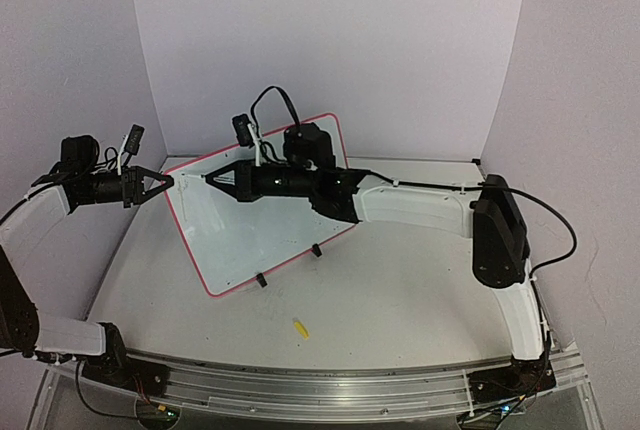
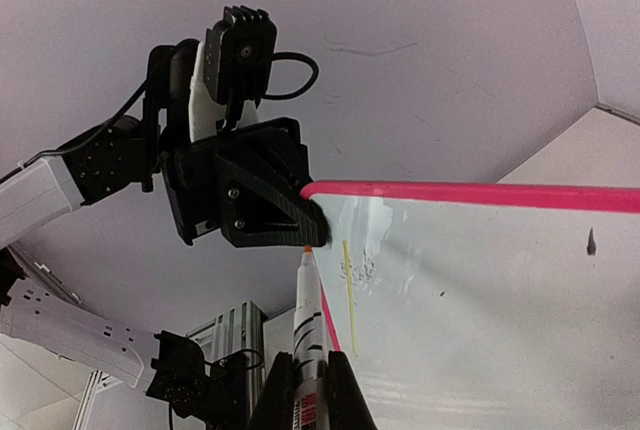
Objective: Write a sentence on the whiteboard
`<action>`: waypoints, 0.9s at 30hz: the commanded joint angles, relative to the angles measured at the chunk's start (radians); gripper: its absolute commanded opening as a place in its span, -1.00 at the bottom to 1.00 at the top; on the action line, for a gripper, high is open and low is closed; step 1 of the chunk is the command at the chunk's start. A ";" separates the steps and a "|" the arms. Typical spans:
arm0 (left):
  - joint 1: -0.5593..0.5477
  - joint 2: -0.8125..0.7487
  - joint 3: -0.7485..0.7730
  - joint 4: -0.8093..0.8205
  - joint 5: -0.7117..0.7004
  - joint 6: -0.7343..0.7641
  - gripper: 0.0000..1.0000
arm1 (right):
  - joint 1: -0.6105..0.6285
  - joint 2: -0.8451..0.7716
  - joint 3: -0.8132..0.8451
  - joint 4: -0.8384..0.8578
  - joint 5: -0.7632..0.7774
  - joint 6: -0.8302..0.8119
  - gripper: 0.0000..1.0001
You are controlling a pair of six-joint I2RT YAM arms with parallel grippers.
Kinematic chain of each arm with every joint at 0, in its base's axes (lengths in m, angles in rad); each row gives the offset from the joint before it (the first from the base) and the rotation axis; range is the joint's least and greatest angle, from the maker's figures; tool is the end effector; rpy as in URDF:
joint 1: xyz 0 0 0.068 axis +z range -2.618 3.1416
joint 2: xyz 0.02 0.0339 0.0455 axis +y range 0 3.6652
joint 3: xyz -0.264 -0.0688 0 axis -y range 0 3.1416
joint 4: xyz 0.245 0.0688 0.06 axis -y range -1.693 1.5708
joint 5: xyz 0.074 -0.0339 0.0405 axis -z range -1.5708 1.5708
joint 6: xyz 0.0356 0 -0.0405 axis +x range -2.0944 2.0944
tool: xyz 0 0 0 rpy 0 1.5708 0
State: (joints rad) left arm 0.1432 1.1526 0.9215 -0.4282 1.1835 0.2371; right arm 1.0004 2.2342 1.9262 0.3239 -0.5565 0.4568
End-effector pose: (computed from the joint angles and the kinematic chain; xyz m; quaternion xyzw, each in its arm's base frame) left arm 0.2364 0.0008 0.3035 0.2802 0.7329 -0.4228 0.4534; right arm 0.2749 0.4634 0.3061 -0.3697 0.5972 0.6000 0.3830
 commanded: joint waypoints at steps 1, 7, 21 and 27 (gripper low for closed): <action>-0.022 -0.001 0.005 -0.068 0.001 0.011 -1.00 | 0.008 0.038 0.074 0.001 0.032 -0.006 -1.00; -0.023 -0.001 0.005 -0.067 0.003 0.010 -1.00 | 0.012 0.075 0.124 -0.037 0.029 -0.012 -1.00; -0.022 -0.004 0.005 -0.066 0.002 0.010 -1.00 | 0.018 0.088 0.134 -0.069 0.098 -0.017 -1.00; -0.022 -0.006 0.005 -0.067 0.002 0.010 -1.00 | 0.017 0.015 0.007 -0.014 0.196 -0.022 -1.00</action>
State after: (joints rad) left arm 0.1431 1.1519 0.9215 -0.4282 1.1757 0.2351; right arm 1.0215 2.3146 1.9993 0.2772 -0.4786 0.4489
